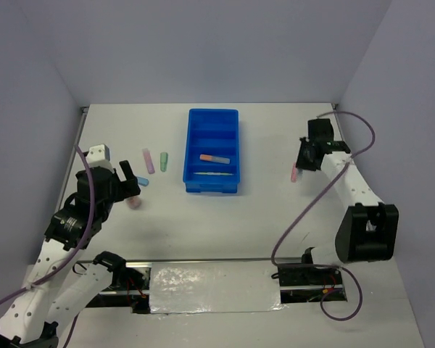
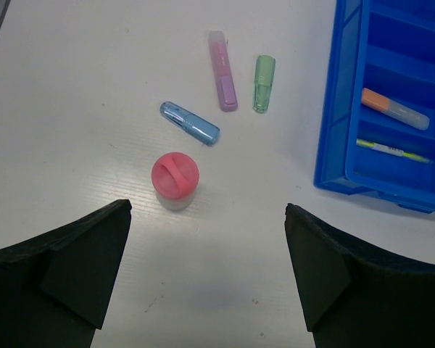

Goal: Sort the stationery into containers
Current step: Pick up the pen from the center of the board, then place the pen in the storage box.

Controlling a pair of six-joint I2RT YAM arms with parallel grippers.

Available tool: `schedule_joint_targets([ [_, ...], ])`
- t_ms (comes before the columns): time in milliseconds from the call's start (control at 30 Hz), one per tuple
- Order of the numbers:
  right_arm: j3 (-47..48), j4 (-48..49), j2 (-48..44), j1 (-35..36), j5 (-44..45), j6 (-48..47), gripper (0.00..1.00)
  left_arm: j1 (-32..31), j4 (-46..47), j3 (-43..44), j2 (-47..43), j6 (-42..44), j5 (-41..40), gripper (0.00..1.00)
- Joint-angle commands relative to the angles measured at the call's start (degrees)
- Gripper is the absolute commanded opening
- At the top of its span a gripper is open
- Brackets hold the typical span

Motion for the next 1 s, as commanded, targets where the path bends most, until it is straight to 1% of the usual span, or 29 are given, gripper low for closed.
schedule_joint_targets([
  [0, 6.9, 8.4, -6.6, 9.8, -8.4, -6.7, 0.00, 0.0, 2.7, -0.1, -1.2, 1.0, 0.2, 0.99],
  [33, 8.9, 11.5, -6.0, 12.9, -11.2, -13.9, 0.00, 0.0, 3.1, -0.2, -1.4, 1.1, 0.4, 0.99],
  [67, 10.0, 16.4, -5.1, 16.0, -12.7, -19.1, 0.00, 0.0, 3.1, -0.2, -1.8, 1.3, 0.6, 0.99],
  [100, 11.0, 18.1, -3.8, 21.4, -14.4, -23.6, 0.00, 0.0, 3.1, -0.2, -2.0, 1.4, 0.7, 0.99],
  [133, 14.3, 19.2, -0.4, 23.6, -16.8, -32.0, 0.00, 0.0, 3.3, -0.4, -2.4, 1.5, 0.8, 0.99],
  [200, 20.4, 15.8, 4.3, 27.7, -18.8, -39.1, 0.00, 0.1, 3.7, -0.8, -3.3, 1.9, 0.7, 0.99],
  [233, 27.2, 10.6, 9.5, 28.6, -23.9, -47.2, 0.00, 0.0, 3.9, -0.9, -3.9, 2.0, 0.3, 0.99],
  [267, 30.1, 7.9, 11.9, 29.2, -26.0, -51.7, 0.00, 0.0, 4.0, -1.0, -4.0, 2.0, 0.0, 0.99],
  [300, 34.8, 5.8, 16.0, 30.4, -26.6, -58.3, 0.00, 0.0, 4.0, -1.1, -4.1, 2.0, -0.3, 0.99],
  [367, 39.1, 2.5, 20.1, 31.2, -22.5, -61.7, 0.00, 0.1, 4.7, -1.3, -3.9, 2.3, 0.5, 0.99],
  [400, 41.8, 1.0, 24.5, 31.3, -21.2, -62.7, 0.00, 0.2, 4.9, -1.2, -3.4, 2.6, 0.7, 0.99],
  [433, 46.9, -0.9, 26.6, 31.3, -20.5, -64.3, 0.00, 0.3, 5.0, -1.1, -2.5, 2.6, 0.8, 0.99],
  [467, 49.0, -4.5, 28.6, 31.4, -20.4, -65.2, 0.00, 0.5, 5.0, -1.0, -1.9, 2.7, 0.9, 0.99],
  [500, 50.4, -5.2, 31.0, 31.4, -20.4, -65.8, 0.00, 1.1, 5.1, -0.6, -1.5, 2.7, 1.4, 0.99],
  [567, 49.7, -3.8, 31.7, 32.1, -20.3, -67.8, 0.00, 2.8, 5.4, -0.5, -0.5, 3.0, 2.9, 0.99],
  [633, 45.4, -0.5, 31.0, 32.4, -19.7, -68.8, 0.00, 4.1, 6.0, -0.7, -0.2, 3.3, 5.3, 0.99],
  [700, 43.3, 3.2, 30.4, 32.6, -19.4, -69.3, 0.00, 5.1, 6.3, -0.9, 0.1, 3.4, 6.1, 0.99],
  [767, 42.8, 3.5, 31.3, 32.5, -19.9, -69.4, 0.00, 5.4, 6.5, -0.9, 0.3, 3.5, 6.6, 0.99],
  [833, 43.6, 1.8, 32.1, 32.7, -20.6, -69.2, 0.01, 5.5, 6.3, -0.9, 0.5, 3.4, 6.5, 0.99],
  [967, 42.2, 3.3, 32.4, 32.9, -21.7, -68.5, 0.06, 6.0, 6.5, -1.0, 0.2, 3.4, 6.8, 0.99],
])
